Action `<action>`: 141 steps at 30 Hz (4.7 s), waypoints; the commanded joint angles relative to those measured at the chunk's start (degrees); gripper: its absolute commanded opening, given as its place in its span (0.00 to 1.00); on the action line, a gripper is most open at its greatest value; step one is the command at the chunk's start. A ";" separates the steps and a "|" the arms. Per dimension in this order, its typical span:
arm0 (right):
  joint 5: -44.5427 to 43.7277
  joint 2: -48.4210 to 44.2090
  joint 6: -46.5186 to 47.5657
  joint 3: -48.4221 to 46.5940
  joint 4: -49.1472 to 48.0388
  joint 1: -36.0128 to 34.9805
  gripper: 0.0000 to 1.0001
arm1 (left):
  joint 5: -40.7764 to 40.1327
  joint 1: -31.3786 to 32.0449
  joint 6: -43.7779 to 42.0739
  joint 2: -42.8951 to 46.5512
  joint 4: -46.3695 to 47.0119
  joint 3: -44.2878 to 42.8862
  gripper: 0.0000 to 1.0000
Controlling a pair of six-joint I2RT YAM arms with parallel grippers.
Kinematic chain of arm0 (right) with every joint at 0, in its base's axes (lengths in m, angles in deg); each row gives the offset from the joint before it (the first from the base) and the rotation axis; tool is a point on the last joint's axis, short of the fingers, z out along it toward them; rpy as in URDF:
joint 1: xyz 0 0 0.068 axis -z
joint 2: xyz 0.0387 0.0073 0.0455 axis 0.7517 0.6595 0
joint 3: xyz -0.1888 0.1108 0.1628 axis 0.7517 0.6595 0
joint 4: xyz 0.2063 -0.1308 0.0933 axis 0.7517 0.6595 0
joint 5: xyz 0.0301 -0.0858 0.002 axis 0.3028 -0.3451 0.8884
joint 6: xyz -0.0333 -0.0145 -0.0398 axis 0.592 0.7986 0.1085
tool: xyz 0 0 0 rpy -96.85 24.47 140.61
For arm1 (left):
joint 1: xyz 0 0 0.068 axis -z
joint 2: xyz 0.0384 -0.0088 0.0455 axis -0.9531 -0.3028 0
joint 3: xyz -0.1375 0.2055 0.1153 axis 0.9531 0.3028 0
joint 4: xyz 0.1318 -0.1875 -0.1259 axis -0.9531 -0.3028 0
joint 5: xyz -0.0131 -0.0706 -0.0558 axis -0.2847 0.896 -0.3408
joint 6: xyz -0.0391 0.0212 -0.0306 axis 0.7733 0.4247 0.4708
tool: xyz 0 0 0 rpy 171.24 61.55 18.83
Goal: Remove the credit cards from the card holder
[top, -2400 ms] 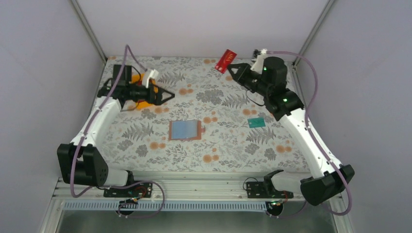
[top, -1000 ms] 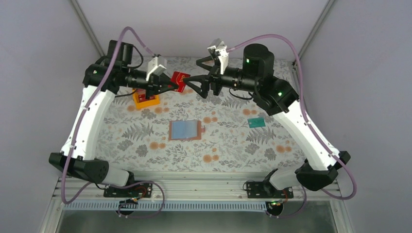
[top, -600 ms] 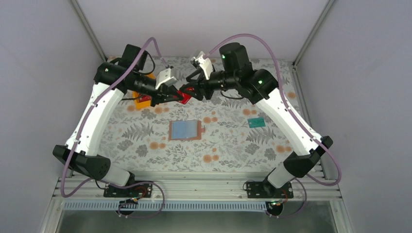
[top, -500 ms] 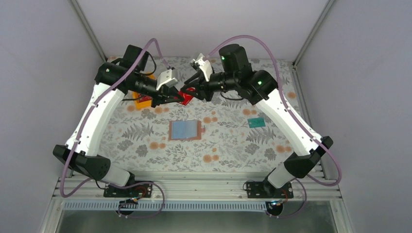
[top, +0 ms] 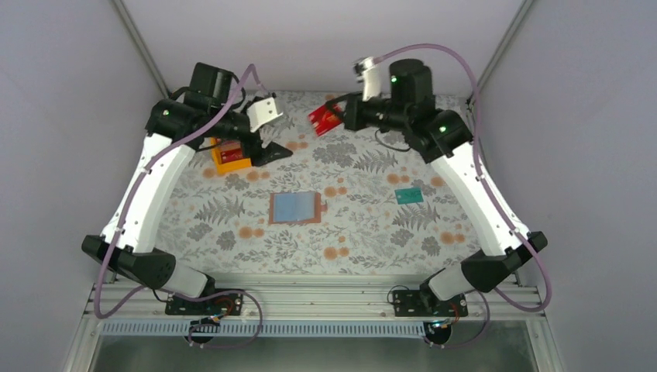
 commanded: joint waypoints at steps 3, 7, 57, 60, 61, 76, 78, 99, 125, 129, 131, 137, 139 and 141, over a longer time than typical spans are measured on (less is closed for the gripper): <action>9.16 0.03 -47.74 12.84 -13.47 12.69 0.04 | -23.40 3.05 -0.79 3.61 12.18 -7.51 0.88; 7.60 -0.43 -69.16 22.18 -22.56 12.59 0.04 | -35.35 13.64 -6.57 1.32 11.46 -10.90 0.87; 9.68 0.73 -73.48 24.98 -23.31 12.49 0.27 | -59.45 24.72 -19.04 -9.19 24.71 4.90 0.02; 11.57 1.57 -64.72 23.16 -23.93 14.35 0.51 | -57.00 20.06 -20.53 -6.33 26.03 8.56 0.02; 11.57 1.96 -60.99 21.70 -22.40 14.95 0.64 | -55.99 18.07 -21.04 -5.34 26.39 9.86 0.02; -20.22 -13.24 -24.92 17.71 -10.78 16.12 1.00 | -41.40 -15.55 -30.37 -6.48 41.65 24.91 0.02; -22.15 -14.78 -23.52 17.67 -10.81 16.17 1.00 | -41.00 -17.31 -30.92 -9.12 43.61 24.31 0.02; -27.59 -18.68 -18.92 18.64 -11.96 16.33 1.00 | -44.21 -19.56 -31.31 -24.23 54.57 25.48 0.03; -25.67 -16.56 -18.10 17.06 -12.01 16.35 1.00 | -45.57 -19.87 -32.39 -30.89 60.48 25.33 0.31; -25.69 -16.57 -17.68 16.97 -12.24 16.39 1.00 | -44.15 -19.94 -34.01 -30.41 58.31 25.87 0.45; -25.38 -16.57 -17.57 16.97 -12.46 16.41 1.00 | -43.75 -20.21 -34.64 -30.11 57.22 25.55 0.49; -24.40 -16.14 -17.23 17.05 -12.66 16.50 1.00 | -40.34 -21.08 -34.58 -28.40 52.24 22.65 0.70; -24.11 -16.01 -17.08 17.10 -12.78 16.51 1.00 | -39.30 -21.19 -34.47 -27.44 51.43 22.13 0.75; -23.89 -15.91 -16.74 17.18 -12.75 16.52 1.00 | -38.27 -21.19 -33.77 -26.28 50.44 21.63 0.82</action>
